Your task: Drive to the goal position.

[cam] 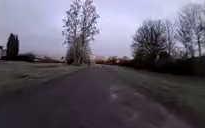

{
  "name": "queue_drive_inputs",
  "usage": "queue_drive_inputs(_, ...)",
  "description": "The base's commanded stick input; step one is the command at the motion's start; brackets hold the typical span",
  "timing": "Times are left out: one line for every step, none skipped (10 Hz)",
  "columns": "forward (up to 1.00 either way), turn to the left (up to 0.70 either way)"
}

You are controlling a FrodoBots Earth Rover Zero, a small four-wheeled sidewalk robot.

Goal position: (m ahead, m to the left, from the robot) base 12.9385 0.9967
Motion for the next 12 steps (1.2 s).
queue_drive_inputs(1.00,0.00)
queue_drive_inputs(1.00,0.00)
queue_drive_inputs(1.00,0.00)
queue_drive_inputs(1.00,0.13)
queue_drive_inputs(1.00,0.40)
queue_drive_inputs(1.00,0.40)
queue_drive_inputs(1.00,0.29)
queue_drive_inputs(1.00,0.00)
queue_drive_inputs(1.00,0.00)
queue_drive_inputs(1.00,0.00)
queue_drive_inputs(1.00,0.00)
queue_drive_inputs(1.00,0.00)
